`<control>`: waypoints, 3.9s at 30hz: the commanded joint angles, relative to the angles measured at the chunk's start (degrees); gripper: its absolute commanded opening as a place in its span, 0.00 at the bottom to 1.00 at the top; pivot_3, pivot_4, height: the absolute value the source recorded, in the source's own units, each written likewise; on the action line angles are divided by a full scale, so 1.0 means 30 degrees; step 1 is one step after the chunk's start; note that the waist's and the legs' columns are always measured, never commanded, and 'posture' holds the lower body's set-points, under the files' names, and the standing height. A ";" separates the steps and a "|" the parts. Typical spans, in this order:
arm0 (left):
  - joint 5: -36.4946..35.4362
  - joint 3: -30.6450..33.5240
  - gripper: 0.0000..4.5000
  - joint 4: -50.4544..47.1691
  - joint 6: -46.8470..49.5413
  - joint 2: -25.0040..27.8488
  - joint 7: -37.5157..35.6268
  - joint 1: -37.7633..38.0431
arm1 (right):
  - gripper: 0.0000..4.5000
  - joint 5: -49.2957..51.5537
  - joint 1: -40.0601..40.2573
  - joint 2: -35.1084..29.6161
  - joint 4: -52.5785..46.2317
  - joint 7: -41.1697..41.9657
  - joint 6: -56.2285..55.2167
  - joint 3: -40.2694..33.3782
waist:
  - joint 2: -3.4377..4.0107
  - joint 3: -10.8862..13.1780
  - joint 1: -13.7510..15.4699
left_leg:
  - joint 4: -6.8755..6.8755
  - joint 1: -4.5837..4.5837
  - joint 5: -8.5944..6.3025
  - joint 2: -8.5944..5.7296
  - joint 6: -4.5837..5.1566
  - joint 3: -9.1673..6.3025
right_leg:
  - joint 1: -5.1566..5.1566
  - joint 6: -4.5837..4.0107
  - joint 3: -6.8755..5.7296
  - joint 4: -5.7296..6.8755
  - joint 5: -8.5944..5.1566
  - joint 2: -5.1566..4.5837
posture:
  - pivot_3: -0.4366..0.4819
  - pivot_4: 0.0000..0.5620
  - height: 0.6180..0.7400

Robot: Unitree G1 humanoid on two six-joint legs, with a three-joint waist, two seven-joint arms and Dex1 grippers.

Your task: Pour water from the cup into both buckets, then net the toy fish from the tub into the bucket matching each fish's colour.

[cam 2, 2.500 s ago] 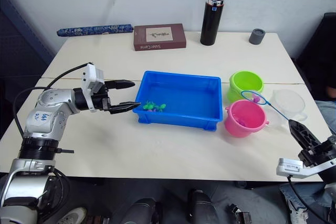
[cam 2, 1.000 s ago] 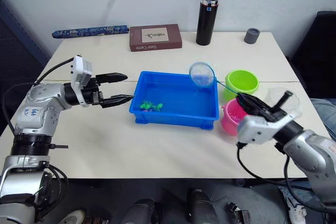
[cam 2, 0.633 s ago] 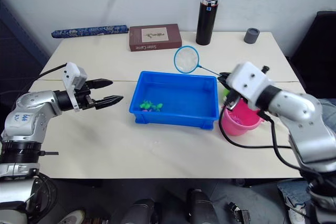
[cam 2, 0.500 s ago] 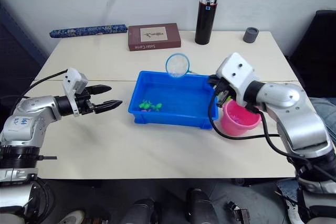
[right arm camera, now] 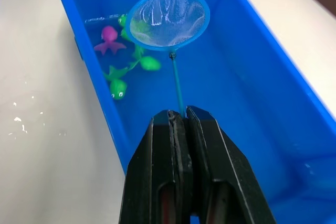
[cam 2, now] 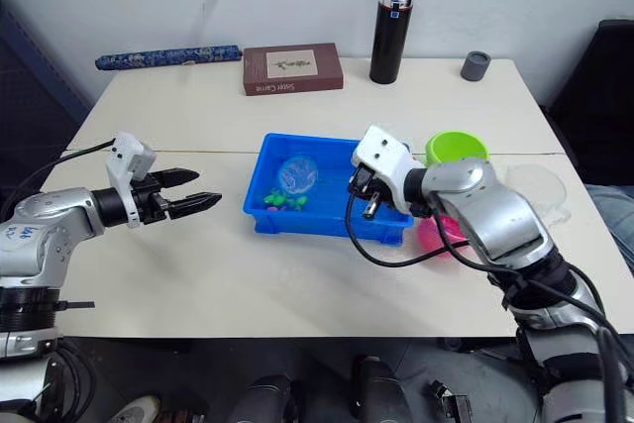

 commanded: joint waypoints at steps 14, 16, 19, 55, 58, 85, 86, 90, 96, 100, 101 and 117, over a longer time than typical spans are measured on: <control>-0.0372 0.0821 0.99 -0.1711 0.0105 0.0437 0.0493 0.0934 | 0.00 -0.2012 -0.0904 0.2468 0.0486 -0.0198 -0.0072 0.1874 | 0.0000 0.0000 -0.0027 | -0.0002 0.0001 0.0000 -0.0001 -0.0001 -0.0006 | 0.0000 0.0000 -0.0009 -0.0002 0.0000 0.0000 | 0.48 0.27 1.00; -0.0388 0.0854 0.99 -0.1816 0.0093 0.0434 0.0517 0.1047 | 0.00 -0.2323 -0.0904 0.2485 0.0496 -0.0114 -0.0317 0.2225 | 0.0001 0.0001 -0.0033 | -0.0004 0.0000 0.0000 -0.0001 -0.0001 -0.0007 | -0.0001 0.0000 -0.0009 -0.0003 0.0000 0.0000 | 0.48 0.27 1.00; -0.0421 0.0887 0.99 -0.1913 0.0107 0.0438 0.0553 0.1113 | 0.00 -0.2586 -0.0845 0.2457 0.0454 0.0084 -0.0563 0.2476 | 0.0001 0.0001 -0.0029 | -0.0004 0.0000 0.0000 -0.0001 -0.0001 -0.0009 | 0.0000 -0.0001 -0.0011 -0.0004 0.0000 0.0000 | 0.48 0.27 1.00; -0.0299 0.0456 0.99 -0.1586 -0.0859 0.0160 0.0436 0.0925 | 0.00 -0.4817 -0.0419 0.0506 0.0788 0.1263 -0.2250 0.0656 | 0.0003 0.0003 -0.0079 | -0.0039 -0.0002 -0.0001 0.0002 -0.0003 -0.0017 | -0.0006 -0.0005 -0.0018 -0.0034 -0.0003 -0.0006 | 0.48 0.27 1.00; -0.0306 0.0503 0.99 -0.1614 -0.0865 0.0180 0.0458 0.0987 | 0.00 -0.5071 -0.0207 0.0539 0.0513 0.1391 -0.2142 0.1168 | 0.0003 0.0002 -0.0042 | -0.0041 -0.0003 -0.0001 0.0000 -0.0003 -0.0019 | -0.0006 -0.0006 -0.0021 -0.0038 -0.0003 -0.0007 | 0.48 0.27 1.00; -0.0656 0.0922 0.99 -0.2729 -0.0520 0.0141 0.0903 0.1997 | 0.00 -0.5870 -0.1690 0.3983 0.2168 0.1581 -0.0958 0.2509 | 0.0005 0.0004 -0.0090 | -0.0044 -0.0009 -0.0002 -0.0007 -0.0003 -0.0025 | -0.0006 -0.0009 -0.0035 -0.0045 -0.0005 -0.0019 | 0.48 0.27 1.00; -0.0687 0.0945 0.99 -0.2801 -0.0509 0.0137 0.0901 0.2028 | 0.00 -0.5647 -0.1810 0.4177 0.2265 0.1550 -0.0688 0.2187 | 0.0005 0.0004 -0.0083 | -0.0042 -0.0010 -0.0002 -0.0009 -0.0002 -0.0025 | -0.0006 -0.0009 -0.0035 -0.0042 -0.0005 -0.0021 | 0.48 0.27 1.00; -0.0867 0.0992 0.99 -0.3110 -0.0780 0.0204 0.0569 0.2168 | 0.00 -0.4787 -0.2223 0.3823 0.2135 0.1952 0.0412 0.0914 | 0.0007 0.0005 -0.0058 | -0.0043 -0.0012 -0.0002 -0.0010 -0.0003 -0.0037 | -0.0004 -0.0010 -0.0044 -0.0044 -0.0005 -0.0024 | 0.48 0.27 1.00; -0.1162 0.0721 0.99 -0.3227 -0.0786 0.0346 0.0111 0.1964 | 0.00 -0.3368 -0.2275 0.2593 0.1650 0.2510 0.2063 -0.0795 | 0.0009 0.0006 -0.0054 | -0.0053 -0.0012 -0.0002 -0.0010 -0.0003 -0.0044 | -0.0005 -0.0010 -0.0050 -0.0052 -0.0006 -0.0026 | 0.48 0.27 1.00; -0.1293 0.0137 0.99 -0.3150 -0.0868 0.0337 -0.0727 0.1591 | 0.00 -0.2605 -0.1846 0.1349 0.1407 0.2643 0.2657 -0.1909 | 0.0013 0.0008 -0.0050 | -0.0062 -0.0013 -0.0002 -0.0010 -0.0003 -0.0045 | -0.0005 -0.0011 -0.0050 -0.0061 -0.0006 -0.0027 | 0.48 0.27 1.00; -0.1260 -0.0009 0.99 -0.3120 -0.1047 0.0302 -0.0972 0.1464 | 0.00 -0.2423 -0.1686 0.1047 0.1284 0.2691 0.2728 -0.2125 | 0.0013 0.0008 -0.0036 | -0.0069 -0.0013 -0.0003 -0.0010 -0.0003 -0.0045 | -0.0005 -0.0011 -0.0050 -0.0068 -0.0006 -0.0027 | 0.48 0.27 1.00; -0.0626 -0.2996 0.99 -0.1561 -0.5314 -0.1175 -0.4783 -0.2032 | 0.00 0.1263 0.5213 -0.5000 -0.2655 0.4018 0.1343 -1.0327 | 0.0027 0.0017 0.0013 | -0.0144 -0.0034 -0.0001 -0.0008 0.0002 -0.0045 | 0.0005 0.0006 -0.0077 -0.0175 0.0003 -0.0014 | 0.48 0.27 1.00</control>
